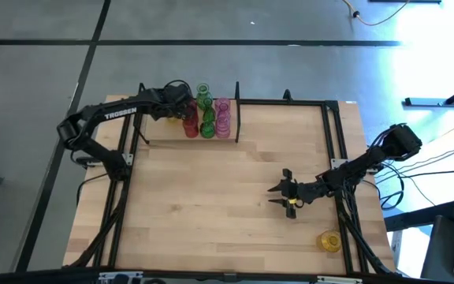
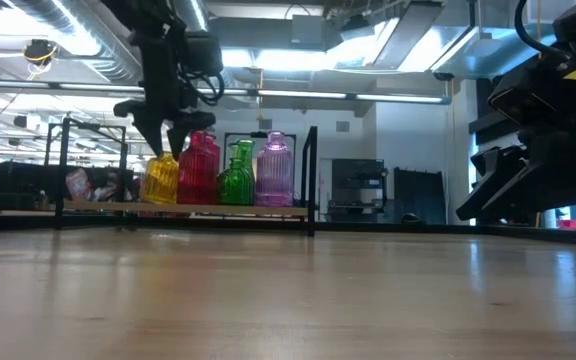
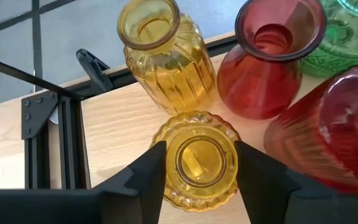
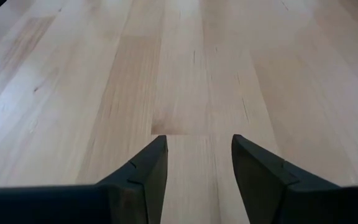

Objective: Sort vases onto shelf
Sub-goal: Put the top yellow vase on the shelf aligned with the other yellow vase, then put the yellow vase on the shelf aligned with the other yellow vase

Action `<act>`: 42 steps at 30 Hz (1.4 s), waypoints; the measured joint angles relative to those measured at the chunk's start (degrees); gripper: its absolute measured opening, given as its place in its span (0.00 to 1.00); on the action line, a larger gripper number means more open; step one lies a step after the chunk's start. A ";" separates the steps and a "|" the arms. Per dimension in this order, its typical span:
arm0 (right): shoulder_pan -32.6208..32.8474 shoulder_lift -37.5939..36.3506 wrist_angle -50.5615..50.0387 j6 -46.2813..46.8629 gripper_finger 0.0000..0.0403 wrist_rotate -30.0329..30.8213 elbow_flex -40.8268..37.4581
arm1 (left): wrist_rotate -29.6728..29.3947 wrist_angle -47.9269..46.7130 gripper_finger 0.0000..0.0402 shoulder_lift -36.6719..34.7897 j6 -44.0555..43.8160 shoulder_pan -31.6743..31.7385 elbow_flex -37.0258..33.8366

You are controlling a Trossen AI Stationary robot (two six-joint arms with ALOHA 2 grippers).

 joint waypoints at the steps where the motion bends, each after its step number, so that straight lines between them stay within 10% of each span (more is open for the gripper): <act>1: 0.00 0.00 0.00 0.01 0.40 0.00 0.00 | -0.08 0.28 0.42 0.23 0.00 0.00 0.00; 24: 0.00 0.00 0.05 -0.03 0.40 0.02 0.00 | 0.29 0.49 0.60 0.11 0.54 0.00 0.00; 42: 0.00 0.00 -0.65 -0.66 0.40 0.17 0.00 | 8.20 1.59 0.59 -16.31 3.15 -5.00 0.00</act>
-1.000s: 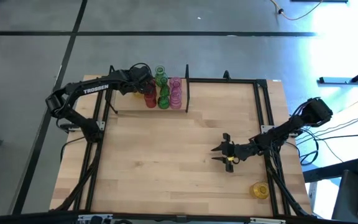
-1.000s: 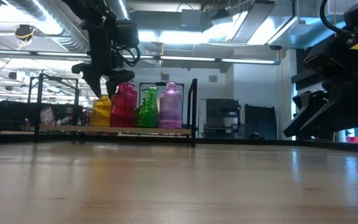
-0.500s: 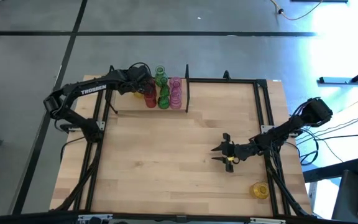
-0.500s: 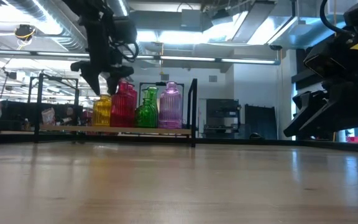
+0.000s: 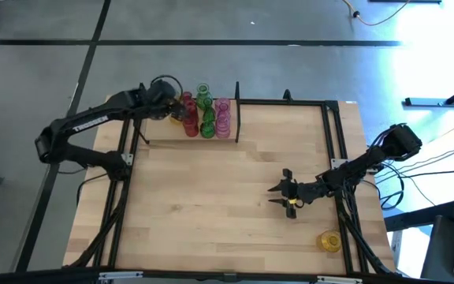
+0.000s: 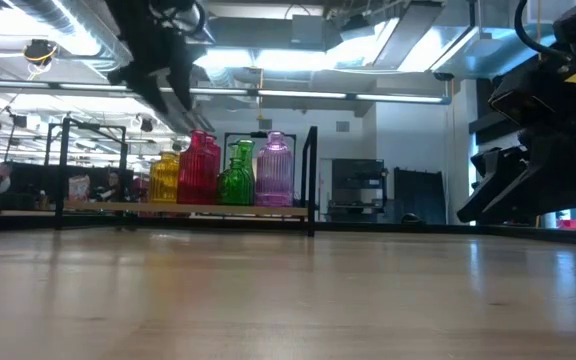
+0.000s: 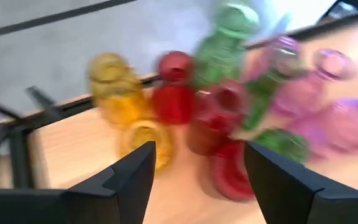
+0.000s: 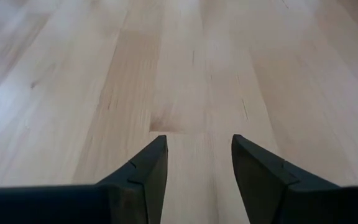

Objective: Sort vases onto shelf
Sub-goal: Put the yellow vase on the shelf aligned with the other yellow vase

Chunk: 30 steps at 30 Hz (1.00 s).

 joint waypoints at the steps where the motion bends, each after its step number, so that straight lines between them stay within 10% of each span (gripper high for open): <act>1: 0.00 0.00 -0.11 0.01 0.40 0.28 -0.01 | 0.01 0.13 0.59 -0.15 0.19 -1.62 0.00; 13: 0.01 -0.13 -5.54 1.77 0.40 -5.26 6.08 | -9.56 10.45 0.59 0.69 3.61 -31.04 0.00; 30: 7.18 -0.15 -78.29 21.68 0.40 -16.70 44.12 | -13.17 29.59 0.59 16.59 16.82 -49.52 0.00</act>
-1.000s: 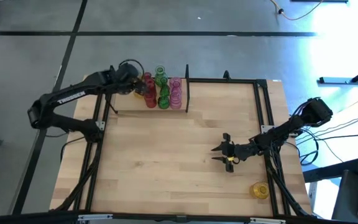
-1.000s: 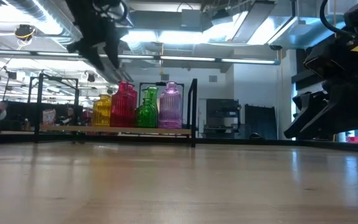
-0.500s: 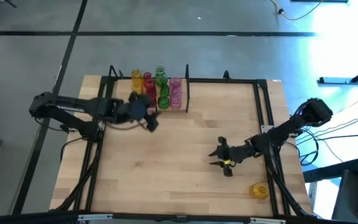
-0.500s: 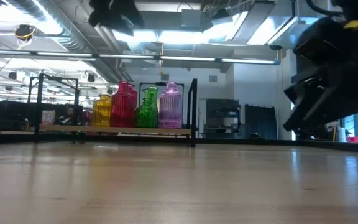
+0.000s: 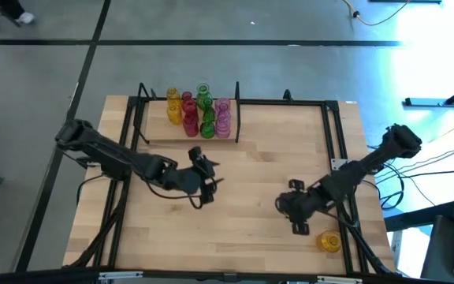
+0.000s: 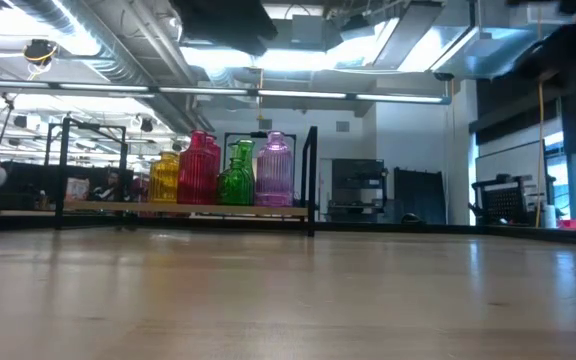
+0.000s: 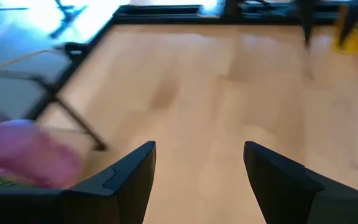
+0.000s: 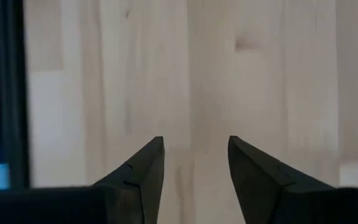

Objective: Sort vases onto shelf
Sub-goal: Put the yellow vase on the shelf aligned with the other yellow vase

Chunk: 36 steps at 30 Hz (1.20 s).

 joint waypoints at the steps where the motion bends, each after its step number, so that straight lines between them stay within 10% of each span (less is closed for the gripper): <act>1: 1.26 0.00 -2.22 2.21 0.40 -0.03 1.46 | 1.43 0.79 0.59 0.58 0.61 -0.28 0.00; 19: 26.49 -3.78 -20.71 51.60 0.40 -4.11 7.68 | 9.33 1.07 0.59 0.65 2.96 -5.57 0.00; 36: 31.53 0.90 -20.45 60.51 0.40 -6.20 7.62 | 11.45 0.21 0.59 0.65 2.88 -4.64 -0.02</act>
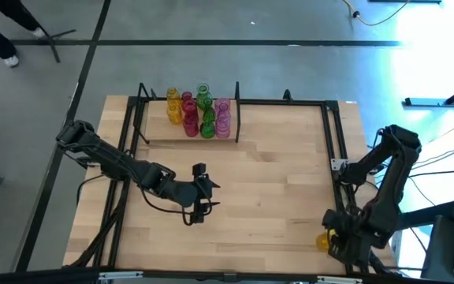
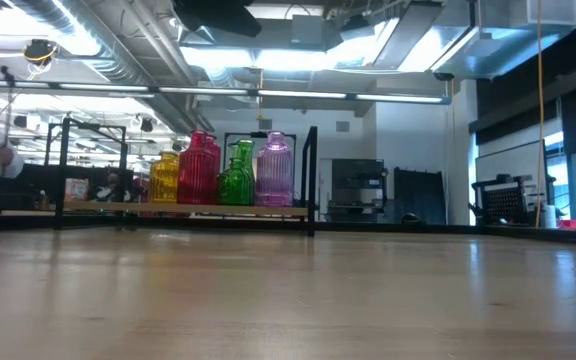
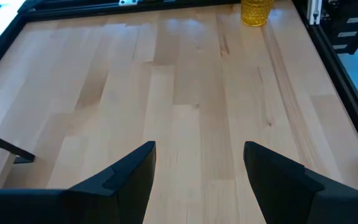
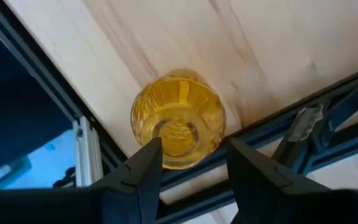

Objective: Sort vases onto shelf
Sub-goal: Put the yellow vase on the shelf aligned with the other yellow vase

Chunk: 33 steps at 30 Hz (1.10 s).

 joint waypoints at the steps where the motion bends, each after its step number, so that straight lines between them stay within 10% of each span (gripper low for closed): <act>1: 0.00 0.47 0.20 -0.33 0.40 -0.54 -0.02 | 0.02 0.00 0.59 0.00 -0.01 0.00 0.00; 26: -0.04 3.27 8.92 -1.18 0.40 -2.32 -7.55 | -0.44 0.13 0.59 -0.02 1.55 1.79 -0.02; 33: -0.11 3.23 9.79 -2.24 0.25 -1.87 -7.80 | -0.46 0.93 0.59 -0.02 1.57 1.79 -0.02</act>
